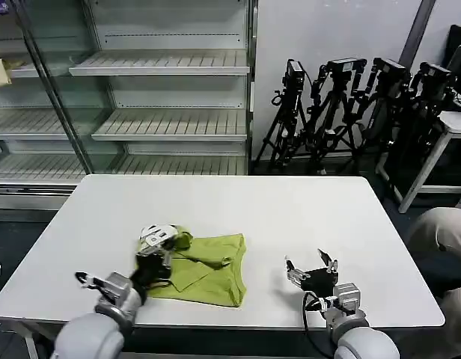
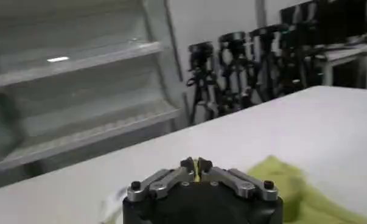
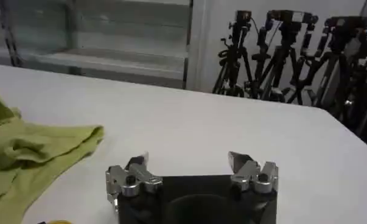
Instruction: Fold and organize the clothes.
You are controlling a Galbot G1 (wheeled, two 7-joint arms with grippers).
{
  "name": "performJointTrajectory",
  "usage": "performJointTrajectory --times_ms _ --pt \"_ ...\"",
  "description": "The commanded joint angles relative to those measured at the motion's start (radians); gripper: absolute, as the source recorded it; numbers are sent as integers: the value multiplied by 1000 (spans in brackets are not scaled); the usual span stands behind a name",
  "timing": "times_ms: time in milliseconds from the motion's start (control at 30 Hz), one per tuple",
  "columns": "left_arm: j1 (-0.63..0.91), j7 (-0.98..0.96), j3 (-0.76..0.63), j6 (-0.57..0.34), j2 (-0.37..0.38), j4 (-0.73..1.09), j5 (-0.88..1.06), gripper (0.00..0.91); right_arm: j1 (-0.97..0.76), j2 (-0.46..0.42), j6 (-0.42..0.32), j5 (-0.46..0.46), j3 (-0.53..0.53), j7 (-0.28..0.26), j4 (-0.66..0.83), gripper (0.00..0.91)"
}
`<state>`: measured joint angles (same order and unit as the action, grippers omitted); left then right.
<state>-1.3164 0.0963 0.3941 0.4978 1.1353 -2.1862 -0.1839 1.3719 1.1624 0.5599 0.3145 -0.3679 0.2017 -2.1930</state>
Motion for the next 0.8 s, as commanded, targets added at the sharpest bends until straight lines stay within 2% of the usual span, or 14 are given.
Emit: performJointTrajectory --times_ms 33,433,667,800 --pt "22 9 -189 -5 76 -5 65 10 4 2 -1 -3 -4 0 2 907" --pt "41 -25 -129 -5 71 -65 -65 10 -17 7 0 -9 11 1 16 907" --pt "31 -26 -156 -17 94 -64 -68 10 -20 8 0 -8 9 1 20 907" --pt "34 -25 -120 -16 97 -83 -86 10 -15 6 -2 -7 1 -1 17 907"
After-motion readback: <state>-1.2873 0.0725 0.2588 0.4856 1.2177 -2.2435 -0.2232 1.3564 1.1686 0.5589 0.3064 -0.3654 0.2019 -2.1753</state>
